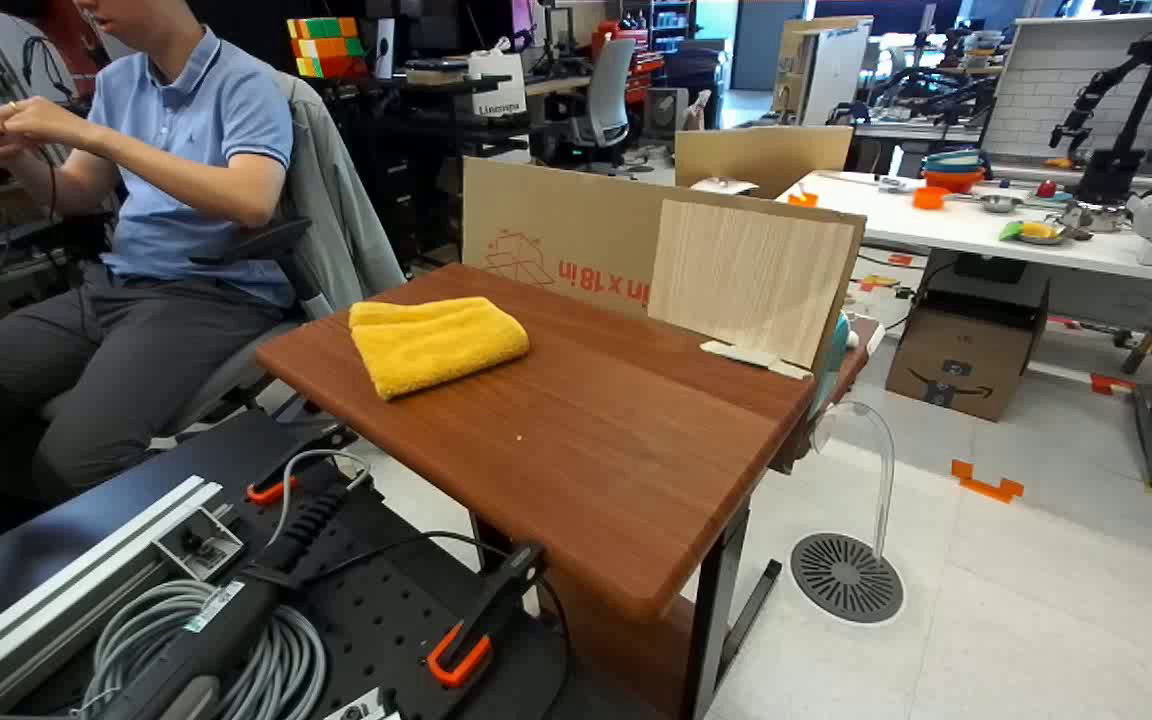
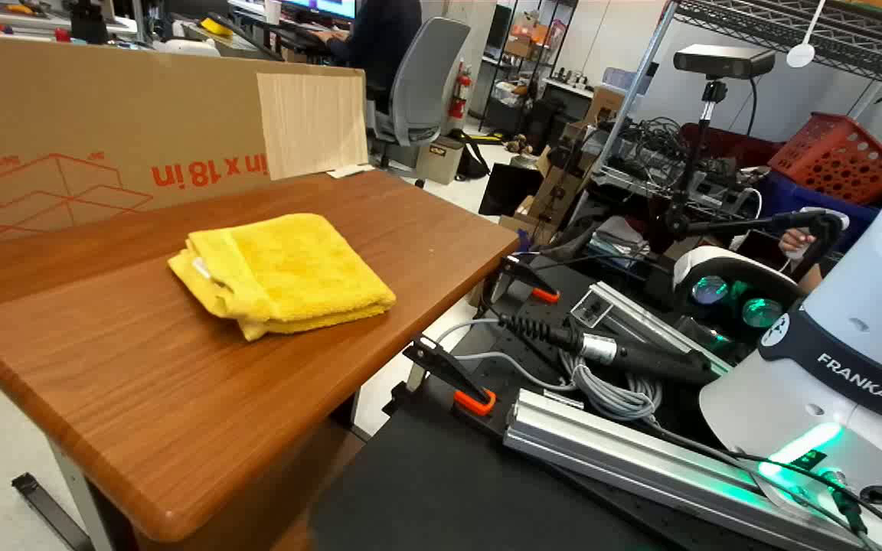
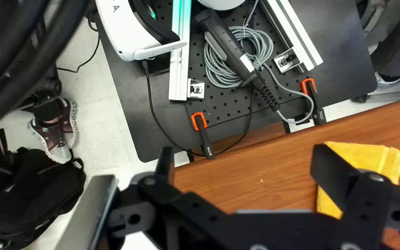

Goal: Use the towel to wipe the table

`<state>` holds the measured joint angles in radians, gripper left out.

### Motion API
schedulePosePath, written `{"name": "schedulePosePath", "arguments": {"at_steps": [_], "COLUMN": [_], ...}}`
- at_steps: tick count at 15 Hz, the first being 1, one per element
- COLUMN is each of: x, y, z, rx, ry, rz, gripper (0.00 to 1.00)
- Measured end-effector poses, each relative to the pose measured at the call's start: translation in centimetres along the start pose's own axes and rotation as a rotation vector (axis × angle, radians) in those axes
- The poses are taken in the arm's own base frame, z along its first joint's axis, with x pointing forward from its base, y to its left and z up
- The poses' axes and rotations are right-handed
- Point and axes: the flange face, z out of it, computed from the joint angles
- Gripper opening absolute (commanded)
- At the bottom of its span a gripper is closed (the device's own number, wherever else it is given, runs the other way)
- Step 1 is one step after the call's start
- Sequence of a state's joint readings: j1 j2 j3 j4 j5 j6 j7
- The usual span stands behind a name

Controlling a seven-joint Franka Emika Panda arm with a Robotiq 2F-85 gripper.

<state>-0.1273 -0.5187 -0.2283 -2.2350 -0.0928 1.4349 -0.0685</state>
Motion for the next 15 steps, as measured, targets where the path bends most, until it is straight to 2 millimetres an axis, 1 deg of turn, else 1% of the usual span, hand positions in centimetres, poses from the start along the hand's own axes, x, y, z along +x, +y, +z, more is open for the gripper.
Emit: {"name": "schedulePosePath", "arguments": {"at_steps": [9,11,13,15], "x": [0.0,0.8,2.5,4.7], "y": [-0.1,-1.6,-4.1,-7.1], "z": [0.0,0.3,1.3,3.1], "rx": [0.004,0.067,0.125,0.157], "ry": [0.000,0.006,0.014,0.023], "rz": [-0.001,-0.006,0.001,0.024], "gripper": [1.00,1.00,1.00,1.00]}}
